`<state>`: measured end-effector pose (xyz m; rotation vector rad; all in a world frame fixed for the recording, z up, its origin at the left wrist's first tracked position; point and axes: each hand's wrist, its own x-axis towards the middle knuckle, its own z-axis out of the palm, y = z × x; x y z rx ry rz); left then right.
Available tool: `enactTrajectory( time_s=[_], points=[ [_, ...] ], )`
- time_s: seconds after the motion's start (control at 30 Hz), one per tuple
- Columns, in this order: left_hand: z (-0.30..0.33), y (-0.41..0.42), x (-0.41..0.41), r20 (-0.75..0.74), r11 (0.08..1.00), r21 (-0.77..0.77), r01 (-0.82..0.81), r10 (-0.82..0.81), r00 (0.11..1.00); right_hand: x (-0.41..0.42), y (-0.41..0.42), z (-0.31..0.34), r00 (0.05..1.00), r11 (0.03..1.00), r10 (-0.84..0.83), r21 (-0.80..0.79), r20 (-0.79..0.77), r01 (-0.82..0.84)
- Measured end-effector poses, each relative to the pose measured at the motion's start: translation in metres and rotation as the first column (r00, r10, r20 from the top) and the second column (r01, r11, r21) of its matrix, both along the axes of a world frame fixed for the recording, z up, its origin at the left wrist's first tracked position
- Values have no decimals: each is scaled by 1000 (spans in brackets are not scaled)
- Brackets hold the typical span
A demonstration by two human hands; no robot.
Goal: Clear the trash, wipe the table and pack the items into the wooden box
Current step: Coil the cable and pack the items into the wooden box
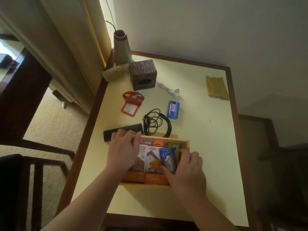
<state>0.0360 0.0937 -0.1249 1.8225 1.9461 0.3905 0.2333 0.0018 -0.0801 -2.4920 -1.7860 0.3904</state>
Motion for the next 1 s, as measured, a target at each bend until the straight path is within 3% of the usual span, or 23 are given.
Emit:
enactTrajectory(
  time_s=[0.1, 0.17, 0.23, 0.3, 0.5, 0.57, 0.63, 0.7, 0.8, 0.9, 1.0],
  points=[
    [-1, 1, -1, -3, 1000, 10, 4, -4, 1000, 17, 6, 4, 936, 937, 348, -11, -55, -349],
    [-2, 2, -1, -9, 1000, 13, 8, -7, 1000, 30, 15, 9, 811, 802, 581, -123, -64, -584],
    [-1, 2, 0, -18, 1000, 8, 13, -13, 1000, 37, 25, 4, 712, 695, 702, -197, -22, -691],
    [-1, 1, 0, -17, 1000, 6, 8, -8, 1000, 35, 32, 3, 687, 667, 727, -247, 5, -703],
    [0, 1, 0, -11, 1000, 24, 8, -8, 1000, 32, 52, 19, 734, 731, 665, -316, 134, -605],
    [-1, 1, 0, -11, 1000, 21, 1, -1, 1000, 36, 56, 25, 715, 700, 691, -350, 109, -623],
    [-2, 1, 0, -6, 1000, 12, -13, 13, 1000, 42, 66, 38, 714, 687, 700, -288, 16, -667],
    [-2, 1, 1, 6, 1000, 10, -23, 23, 1000, 49, 88, 50, 782, 772, 620, -132, -64, -622],
    [-1, 0, 1, 34, 999, 31, -17, 16, 999, 56, 145, 50, 929, 951, 308, 61, -202, -302],
    [-1, -1, 1, 49, 998, 54, -12, 9, 999, 63, 209, 13, 946, 998, 3, -64, -323, -25],
    [0, -1, 2, 40, 999, 32, -17, 16, 999, 59, 245, -27, 909, 952, -223, -280, -352, 125]
  ],
)
